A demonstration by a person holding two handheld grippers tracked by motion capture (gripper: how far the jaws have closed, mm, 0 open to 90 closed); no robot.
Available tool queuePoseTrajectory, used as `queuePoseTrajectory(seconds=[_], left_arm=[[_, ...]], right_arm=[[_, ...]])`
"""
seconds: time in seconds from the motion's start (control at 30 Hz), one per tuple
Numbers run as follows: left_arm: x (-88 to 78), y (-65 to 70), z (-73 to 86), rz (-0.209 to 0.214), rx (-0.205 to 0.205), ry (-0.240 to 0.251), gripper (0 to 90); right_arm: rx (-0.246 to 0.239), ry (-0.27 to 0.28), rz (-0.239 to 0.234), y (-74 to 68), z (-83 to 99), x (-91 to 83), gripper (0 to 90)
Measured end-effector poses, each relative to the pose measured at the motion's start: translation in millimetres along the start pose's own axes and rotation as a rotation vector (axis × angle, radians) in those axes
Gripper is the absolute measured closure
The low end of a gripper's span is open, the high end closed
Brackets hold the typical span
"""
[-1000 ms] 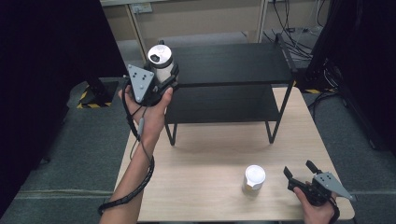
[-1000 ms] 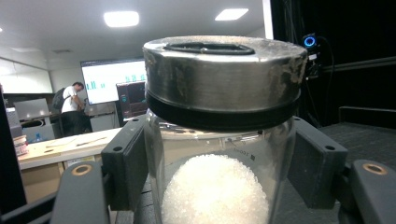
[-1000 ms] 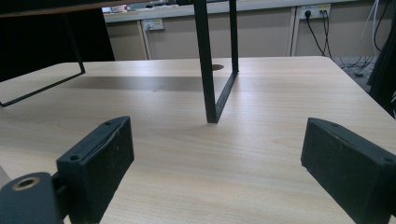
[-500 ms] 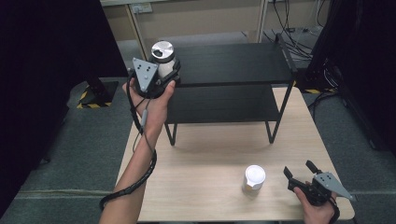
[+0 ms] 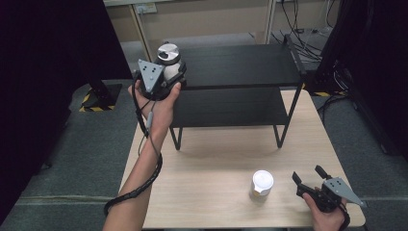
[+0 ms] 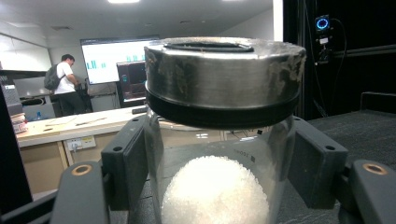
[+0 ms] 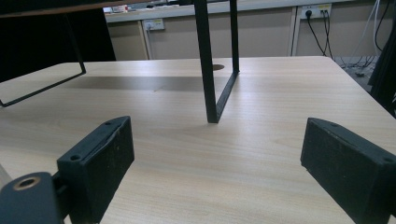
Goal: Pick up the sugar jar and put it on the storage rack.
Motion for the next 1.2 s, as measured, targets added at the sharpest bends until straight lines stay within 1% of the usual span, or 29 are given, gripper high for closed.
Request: queuePoseTrajectory(seconds=[0.33,0.43,0.57,0.67,0.87,0.97,1.0,1.07,1.13,1.2], left_arm=[[7.6,-4.0,-1.5,0.011,-0.043,-0.034,29.6],[10.4,-6.1,-1.9,0.016,-0.065,-0.049,29.5],[13.1,-8.1,-3.7,0.023,-0.078,-0.068,29.5],[15.1,-9.9,-4.1,0.027,-0.097,-0.080,29.4],[16.5,-12.5,-5.8,0.039,-0.104,-0.089,29.4],[16.0,-13.4,-6.2,0.042,-0.115,-0.078,28.7],[15.8,-13.5,-6.7,0.043,-0.121,-0.073,27.4],[16.0,-13.0,-8.1,0.046,-0.115,-0.070,22.9],[15.9,-11.7,-8.1,0.033,-0.103,-0.065,19.2],[15.7,-11.8,-7.0,0.028,-0.106,-0.060,16.9]], right_arm=[[-0.001,-0.003,-0.001,-0.2,-0.3,0.2,9.9],[-0.001,-0.003,-0.001,-0.2,-0.3,0.2,9.9],[-0.001,-0.002,-0.002,0.0,-0.2,0.1,9.8],[-0.001,-0.003,-0.002,-0.1,-0.3,0.2,9.8],[-0.001,-0.003,-0.002,0.0,-0.3,0.2,9.8],[-0.002,-0.004,-0.002,-0.2,-0.3,0.2,9.8],[-0.002,-0.003,-0.002,-0.1,-0.3,0.2,9.8],[-0.001,-0.002,-0.002,0.1,-0.2,0.1,9.8],[-0.001,-0.003,-0.002,-0.1,-0.3,0.2,9.8],[-0.002,-0.004,-0.002,-0.3,-0.4,0.3,9.8]])
Point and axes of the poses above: each handheld gripper's, and its own axes: x roughly forward along the jaws, z roughly out of its underside, y roughly to its right, the point moved 5 cm from there along x, roughly forward along the jaws, and after that the axes turned 15 degrees about -z, right-handed, at the moved point
